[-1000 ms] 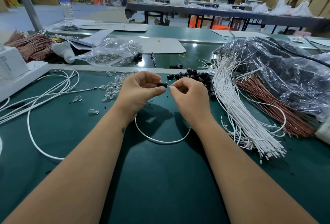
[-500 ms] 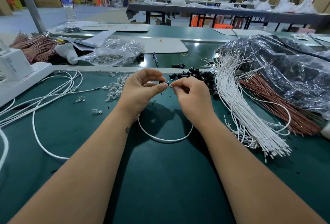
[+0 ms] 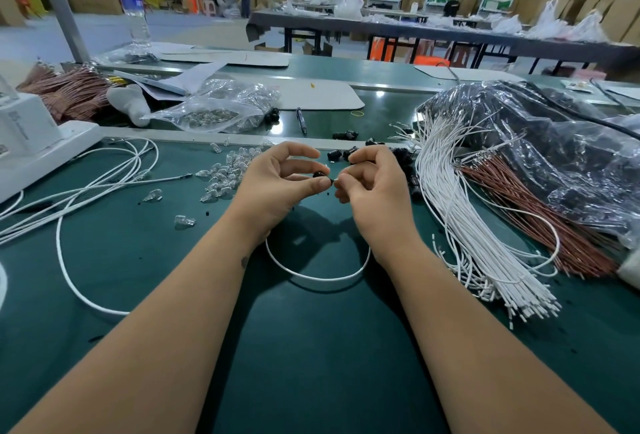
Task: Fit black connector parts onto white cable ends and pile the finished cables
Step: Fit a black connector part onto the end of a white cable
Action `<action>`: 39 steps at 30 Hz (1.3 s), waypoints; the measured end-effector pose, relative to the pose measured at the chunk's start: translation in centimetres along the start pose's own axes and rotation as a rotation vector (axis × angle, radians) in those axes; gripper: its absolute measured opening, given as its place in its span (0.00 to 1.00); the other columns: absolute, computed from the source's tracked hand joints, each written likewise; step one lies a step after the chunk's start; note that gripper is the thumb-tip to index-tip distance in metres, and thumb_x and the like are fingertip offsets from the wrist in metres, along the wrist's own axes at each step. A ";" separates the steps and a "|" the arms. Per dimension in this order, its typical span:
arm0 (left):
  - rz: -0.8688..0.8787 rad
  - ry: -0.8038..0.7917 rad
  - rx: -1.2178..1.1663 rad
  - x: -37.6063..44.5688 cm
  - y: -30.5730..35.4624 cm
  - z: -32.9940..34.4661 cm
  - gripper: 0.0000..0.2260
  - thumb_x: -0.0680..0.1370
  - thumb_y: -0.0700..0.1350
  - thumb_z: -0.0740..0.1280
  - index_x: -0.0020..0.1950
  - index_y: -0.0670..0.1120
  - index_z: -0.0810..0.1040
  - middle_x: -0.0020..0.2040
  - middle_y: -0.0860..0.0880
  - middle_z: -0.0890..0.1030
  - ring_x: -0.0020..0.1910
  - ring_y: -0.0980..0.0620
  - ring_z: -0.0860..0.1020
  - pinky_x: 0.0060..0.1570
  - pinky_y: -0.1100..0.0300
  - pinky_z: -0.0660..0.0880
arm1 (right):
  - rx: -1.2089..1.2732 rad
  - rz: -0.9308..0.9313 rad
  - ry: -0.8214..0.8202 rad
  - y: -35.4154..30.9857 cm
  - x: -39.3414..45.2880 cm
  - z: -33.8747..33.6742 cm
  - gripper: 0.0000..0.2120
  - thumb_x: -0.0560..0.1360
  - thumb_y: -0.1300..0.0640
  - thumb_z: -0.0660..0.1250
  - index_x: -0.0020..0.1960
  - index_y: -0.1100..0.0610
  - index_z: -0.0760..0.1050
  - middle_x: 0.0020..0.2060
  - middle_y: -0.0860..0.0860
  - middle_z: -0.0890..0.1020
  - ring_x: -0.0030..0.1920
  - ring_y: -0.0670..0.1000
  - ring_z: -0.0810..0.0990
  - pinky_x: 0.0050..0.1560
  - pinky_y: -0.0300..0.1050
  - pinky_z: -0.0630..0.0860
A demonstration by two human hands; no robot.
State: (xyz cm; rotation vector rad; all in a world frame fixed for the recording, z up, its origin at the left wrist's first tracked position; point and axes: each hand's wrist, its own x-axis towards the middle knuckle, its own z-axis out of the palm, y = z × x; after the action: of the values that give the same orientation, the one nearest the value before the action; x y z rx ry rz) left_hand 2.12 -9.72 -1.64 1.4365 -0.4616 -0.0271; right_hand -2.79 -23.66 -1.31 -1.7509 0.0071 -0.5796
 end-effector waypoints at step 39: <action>0.048 0.163 -0.068 -0.6 0.8 1.4 0.12 0.63 0.40 0.78 0.44 0.43 0.83 0.36 0.51 0.84 0.39 0.55 0.82 0.43 0.65 0.77 | 0.028 0.062 -0.098 -0.3 0.1 -0.3 0.08 0.78 0.64 0.65 0.41 0.58 0.78 0.30 0.47 0.77 0.31 0.41 0.74 0.35 0.33 0.74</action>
State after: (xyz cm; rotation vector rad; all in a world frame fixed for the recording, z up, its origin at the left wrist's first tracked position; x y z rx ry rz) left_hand 0.93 -10.76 -0.93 1.3482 -0.3576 0.1105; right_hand -2.92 -23.86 -0.93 -1.7438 -0.0155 -0.4468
